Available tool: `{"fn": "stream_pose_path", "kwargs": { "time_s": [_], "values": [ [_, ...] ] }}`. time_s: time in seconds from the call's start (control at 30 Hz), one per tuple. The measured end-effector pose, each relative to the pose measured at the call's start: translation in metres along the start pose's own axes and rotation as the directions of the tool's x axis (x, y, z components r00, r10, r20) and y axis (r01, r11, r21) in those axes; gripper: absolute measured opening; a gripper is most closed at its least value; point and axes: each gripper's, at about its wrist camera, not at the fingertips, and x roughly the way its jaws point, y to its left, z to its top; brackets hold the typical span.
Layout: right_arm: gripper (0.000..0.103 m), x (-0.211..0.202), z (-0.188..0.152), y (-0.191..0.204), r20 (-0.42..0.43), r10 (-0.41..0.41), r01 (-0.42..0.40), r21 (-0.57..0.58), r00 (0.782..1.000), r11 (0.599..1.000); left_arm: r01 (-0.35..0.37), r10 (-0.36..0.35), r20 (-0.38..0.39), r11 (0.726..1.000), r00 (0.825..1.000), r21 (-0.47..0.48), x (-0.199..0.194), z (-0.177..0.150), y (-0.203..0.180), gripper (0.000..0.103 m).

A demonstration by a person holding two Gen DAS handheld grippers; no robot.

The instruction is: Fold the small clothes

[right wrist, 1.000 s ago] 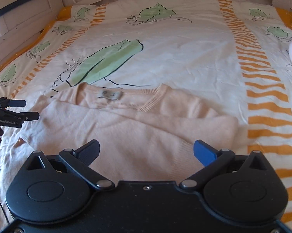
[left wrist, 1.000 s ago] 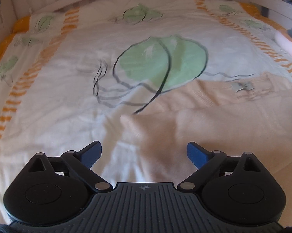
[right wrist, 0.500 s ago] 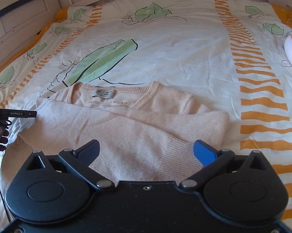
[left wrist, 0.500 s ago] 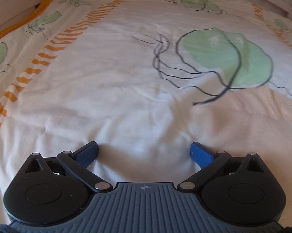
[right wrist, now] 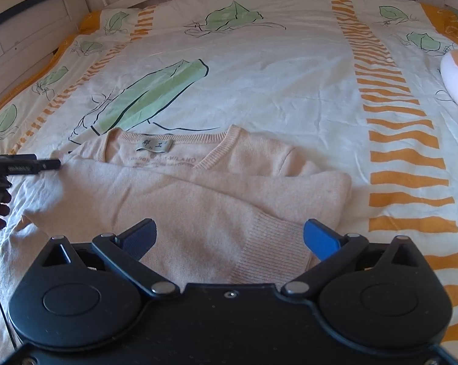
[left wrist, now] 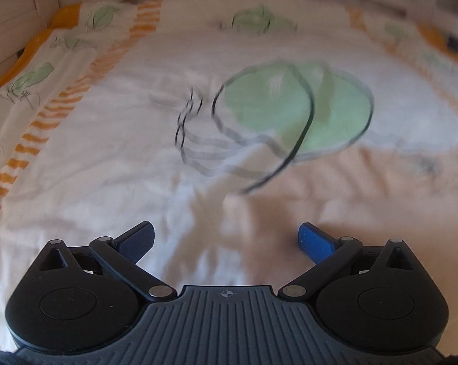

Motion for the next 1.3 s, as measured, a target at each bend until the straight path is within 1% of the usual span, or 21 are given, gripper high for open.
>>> {"fn": "stream_pose_path", "kwargs": {
  "time_s": [0.1, 0.17, 0.2, 0.27, 0.33, 0.47, 0.5, 0.53, 0.57, 0.6, 0.63, 0.73, 0.9, 0.97, 1.03, 1.07, 1.1, 1.13, 1.2, 1.23, 1.3],
  "values": [
    [0.103, -0.002, 0.000, -0.001, -0.001, 0.005, -0.005, -0.001, 1.000, 1.000, 0.002, -0.009, -0.047, 0.990, 0.999, -0.144, 0.008, -0.005, 0.029, 0.103],
    [0.103, -0.002, 0.001, -0.003, -0.002, 0.012, -0.012, 0.011, 1.000, 1.000, -0.033, 0.025, -0.047, 0.986, 0.999, -0.164, 0.007, -0.006, 0.038, 0.103],
    [0.103, -0.002, 0.001, -0.004, -0.005, 0.016, -0.016, 0.017, 1.000, 1.000, -0.034, 0.027, -0.045, 0.985, 0.999, -0.167, 0.007, -0.006, 0.039, 0.103],
    [0.103, -0.001, 0.001, -0.005, -0.011, 0.022, -0.022, 0.027, 1.000, 0.999, 0.008, -0.013, -0.026, 0.985, 1.000, -0.173, 0.005, -0.005, 0.037, 0.103],
    [0.103, -0.002, 0.001, -0.006, -0.013, 0.028, -0.027, 0.033, 1.000, 0.999, 0.064, -0.066, -0.008, 0.987, 0.998, -0.147, 0.002, -0.002, 0.029, 0.102],
    [0.103, -0.004, 0.002, -0.007, -0.007, 0.036, -0.035, 0.039, 0.999, 0.999, 0.180, -0.180, 0.011, 0.980, 0.984, -0.080, 0.002, 0.002, 0.010, 0.101],
    [0.103, -0.004, 0.002, -0.007, -0.007, 0.038, -0.038, 0.043, 0.999, 0.998, 0.199, -0.199, 0.012, 0.976, 0.980, -0.083, 0.003, 0.002, 0.009, 0.096],
    [0.103, -0.003, 0.002, -0.007, -0.009, 0.040, -0.040, 0.045, 0.999, 0.998, 0.224, -0.224, 0.014, 0.970, 0.975, -0.089, 0.004, 0.003, 0.007, 0.088],
    [0.103, -0.004, 0.002, -0.008, -0.011, 0.042, -0.041, 0.047, 0.999, 0.998, 0.247, -0.246, 0.018, 0.964, 0.969, -0.100, 0.005, 0.004, 0.007, 0.068],
    [0.103, -0.004, 0.002, -0.008, -0.012, 0.043, -0.042, 0.048, 0.999, 0.998, 0.260, -0.259, 0.024, 0.959, 0.966, -0.112, 0.005, 0.004, 0.007, 0.054],
    [0.103, -0.004, 0.003, -0.009, -0.013, 0.044, -0.043, 0.047, 0.999, 0.998, 0.261, -0.260, 0.023, 0.958, 0.965, -0.118, 0.005, 0.005, 0.006, 0.051],
    [0.103, -0.005, 0.003, -0.010, -0.009, 0.047, -0.047, 0.055, 0.999, 0.997, 0.261, -0.261, 0.014, 0.959, 0.965, -0.114, 0.006, 0.004, 0.005, 0.050],
    [0.103, -0.003, 0.003, -0.012, -0.019, 0.050, -0.049, 0.061, 0.999, 0.997, 0.273, -0.275, 0.014, 0.947, 0.961, -0.168, 0.007, 0.004, 0.010, 0.049],
    [0.103, -0.001, 0.002, -0.011, -0.026, 0.052, -0.050, 0.060, 0.998, 0.997, 0.283, -0.283, 0.027, 0.941, 0.959, -0.186, 0.007, 0.002, 0.012, 0.047],
    [0.103, 0.000, 0.001, -0.010, -0.030, 0.053, -0.052, 0.056, 0.998, 0.997, 0.293, -0.290, 0.043, 0.935, 0.956, -0.201, 0.007, 0.001, 0.015, 0.039],
    [0.103, 0.000, 0.001, -0.009, -0.032, 0.055, -0.053, 0.053, 0.998, 0.997, 0.292, -0.287, 0.054, 0.934, 0.956, -0.207, 0.006, 0.001, 0.016, 0.029],
    [0.103, 0.000, 0.001, -0.008, -0.033, 0.056, -0.054, 0.050, 0.998, 0.997, 0.290, -0.280, 0.074, 0.934, 0.957, -0.210, 0.003, 0.001, 0.018, 0.022],
    [0.103, 0.000, 0.000, -0.008, -0.034, 0.057, -0.055, 0.048, 0.998, 0.997, 0.296, -0.280, 0.103, 0.932, 0.954, -0.211, 0.000, 0.002, 0.019, 0.021],
    [0.103, 0.000, 0.000, -0.008, -0.035, 0.056, -0.054, 0.049, 0.998, 0.997, 0.327, -0.295, 0.170, 0.923, 0.940, -0.205, -0.008, 0.003, 0.021, 0.020],
    [0.103, 0.000, 0.000, -0.008, -0.035, 0.056, -0.054, 0.050, 0.998, 0.997, 0.324, -0.290, 0.180, 0.926, 0.940, -0.197, -0.009, 0.004, 0.021, 0.020],
    [0.103, 0.000, 0.000, -0.009, -0.035, 0.055, -0.053, 0.055, 0.998, 0.997, 0.264, -0.243, 0.128, 0.947, 0.962, -0.185, -0.005, 0.004, 0.019, 0.013]
  ]
}}
